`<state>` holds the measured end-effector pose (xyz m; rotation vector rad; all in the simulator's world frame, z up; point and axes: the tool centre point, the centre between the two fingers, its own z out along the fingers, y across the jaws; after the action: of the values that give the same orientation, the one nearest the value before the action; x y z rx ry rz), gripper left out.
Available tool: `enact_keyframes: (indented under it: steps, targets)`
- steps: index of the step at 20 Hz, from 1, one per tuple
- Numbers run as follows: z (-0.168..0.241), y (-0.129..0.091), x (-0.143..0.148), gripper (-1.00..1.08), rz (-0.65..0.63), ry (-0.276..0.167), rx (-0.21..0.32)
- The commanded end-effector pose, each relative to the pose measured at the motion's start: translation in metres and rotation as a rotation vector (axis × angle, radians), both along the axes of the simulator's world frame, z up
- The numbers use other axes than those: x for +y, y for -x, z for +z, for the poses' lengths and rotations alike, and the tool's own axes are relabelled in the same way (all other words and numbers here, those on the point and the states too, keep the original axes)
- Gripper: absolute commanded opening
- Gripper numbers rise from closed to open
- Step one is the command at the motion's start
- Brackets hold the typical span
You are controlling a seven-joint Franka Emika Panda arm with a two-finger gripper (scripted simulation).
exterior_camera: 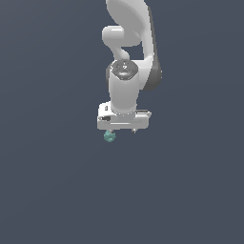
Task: Pick up the object and move it to a goal position.
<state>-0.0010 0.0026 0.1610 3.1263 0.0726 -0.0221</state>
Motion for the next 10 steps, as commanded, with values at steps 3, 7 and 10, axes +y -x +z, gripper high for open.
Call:
enact_keyframes:
  steps: [3,7,10]
  targets:
    - [0.001,0.0,-0.002,1.0,-0.002,-0.001,-0.002]
    - [0.005,-0.002,-0.016,1.0,-0.015,-0.004,-0.014]
    - [0.009,-0.003,-0.024,1.0,-0.025,-0.006,-0.022]
